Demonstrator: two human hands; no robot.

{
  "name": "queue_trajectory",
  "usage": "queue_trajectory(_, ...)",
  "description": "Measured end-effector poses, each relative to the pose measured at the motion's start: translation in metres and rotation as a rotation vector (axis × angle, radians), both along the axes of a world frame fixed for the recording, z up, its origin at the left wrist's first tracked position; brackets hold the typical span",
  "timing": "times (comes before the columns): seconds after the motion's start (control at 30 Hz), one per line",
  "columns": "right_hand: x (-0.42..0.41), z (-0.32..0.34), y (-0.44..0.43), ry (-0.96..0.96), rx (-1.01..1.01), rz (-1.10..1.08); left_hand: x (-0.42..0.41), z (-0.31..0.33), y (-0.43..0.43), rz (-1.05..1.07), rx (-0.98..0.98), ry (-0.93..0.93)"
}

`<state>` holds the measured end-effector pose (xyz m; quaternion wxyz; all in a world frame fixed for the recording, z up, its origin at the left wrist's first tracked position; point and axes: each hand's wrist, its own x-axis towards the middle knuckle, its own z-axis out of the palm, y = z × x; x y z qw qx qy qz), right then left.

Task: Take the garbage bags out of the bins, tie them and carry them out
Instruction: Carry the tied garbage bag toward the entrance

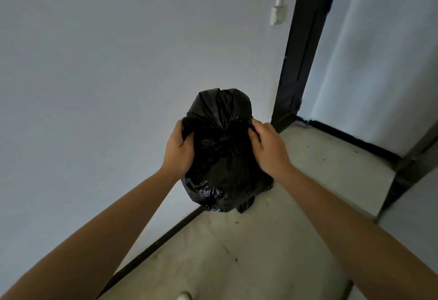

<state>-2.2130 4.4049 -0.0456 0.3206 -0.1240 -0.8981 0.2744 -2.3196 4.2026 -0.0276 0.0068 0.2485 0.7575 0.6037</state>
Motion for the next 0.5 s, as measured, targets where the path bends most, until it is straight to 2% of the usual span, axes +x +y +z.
queue_trajectory(0.13, -0.086, -0.024, 0.050, 0.037, 0.011, -0.071, -0.095, -0.021, 0.054, -0.085, -0.010, 0.047)
queue_trajectory(0.27, -0.165, -0.060, 0.093, -0.044, -0.063, -0.172, -0.194, -0.052, 0.109, -0.221, -0.075, 0.001)
queue_trajectory(0.5, -0.237, -0.126, 0.152, -0.244, -0.253, -0.293, -0.298, -0.112, 0.196, -0.402, -0.207, -0.373)
